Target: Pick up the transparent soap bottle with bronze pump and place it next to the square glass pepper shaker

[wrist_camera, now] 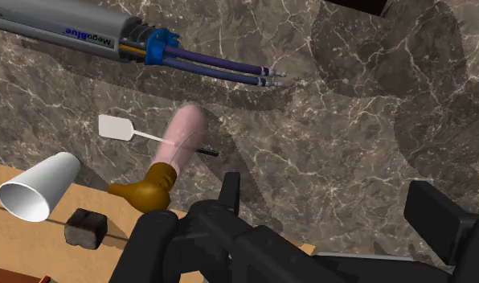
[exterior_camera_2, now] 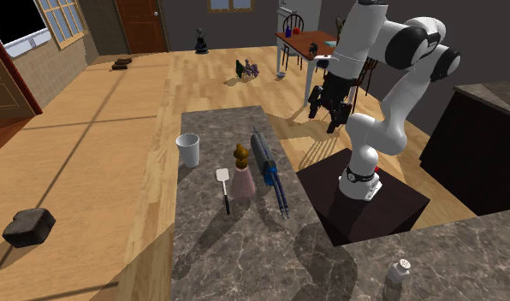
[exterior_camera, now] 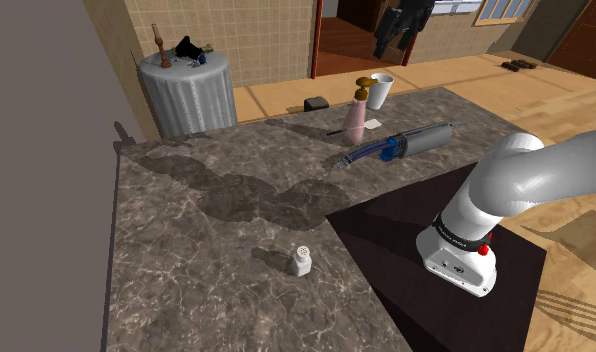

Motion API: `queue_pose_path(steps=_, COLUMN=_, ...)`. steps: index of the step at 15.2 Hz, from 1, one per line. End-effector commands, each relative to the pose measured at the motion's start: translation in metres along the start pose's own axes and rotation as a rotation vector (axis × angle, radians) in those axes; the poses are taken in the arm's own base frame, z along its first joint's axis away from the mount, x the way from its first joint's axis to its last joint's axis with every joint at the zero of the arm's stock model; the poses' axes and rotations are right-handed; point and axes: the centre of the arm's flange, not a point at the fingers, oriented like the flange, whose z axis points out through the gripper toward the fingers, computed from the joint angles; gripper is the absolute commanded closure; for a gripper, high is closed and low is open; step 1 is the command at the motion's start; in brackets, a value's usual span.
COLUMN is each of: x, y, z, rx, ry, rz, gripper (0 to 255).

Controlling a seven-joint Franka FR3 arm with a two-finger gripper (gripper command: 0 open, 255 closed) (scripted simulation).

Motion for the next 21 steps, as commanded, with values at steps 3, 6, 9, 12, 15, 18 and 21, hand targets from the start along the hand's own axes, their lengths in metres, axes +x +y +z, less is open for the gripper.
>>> queue_pose_path(steps=3, x=0.015, y=0.016, z=0.016, rx=-0.007, ry=-0.019, rz=-0.035, gripper=0)
queue_pose_path(steps=6, x=0.038, y=0.039, z=0.041, rx=-0.017, ry=-0.047, rz=-0.086, gripper=0)
queue_pose_path(steps=9, x=0.062, y=0.061, z=0.066, rx=-0.027, ry=-0.076, rz=-0.138, gripper=0)
queue_pose_path(steps=12, x=0.086, y=0.082, z=0.091, rx=-0.038, ry=-0.104, rz=-0.19, gripper=0)
queue_pose_path(steps=15, x=0.11, y=0.102, z=0.117, rx=-0.048, ry=-0.132, rz=-0.242, gripper=0)
queue_pose_path(steps=18, x=0.135, y=0.121, z=0.144, rx=-0.058, ry=-0.16, rz=-0.293, gripper=0)
queue_pose_path(steps=21, x=0.16, y=0.139, z=0.171, rx=-0.068, ry=-0.189, rz=-0.345, gripper=0)
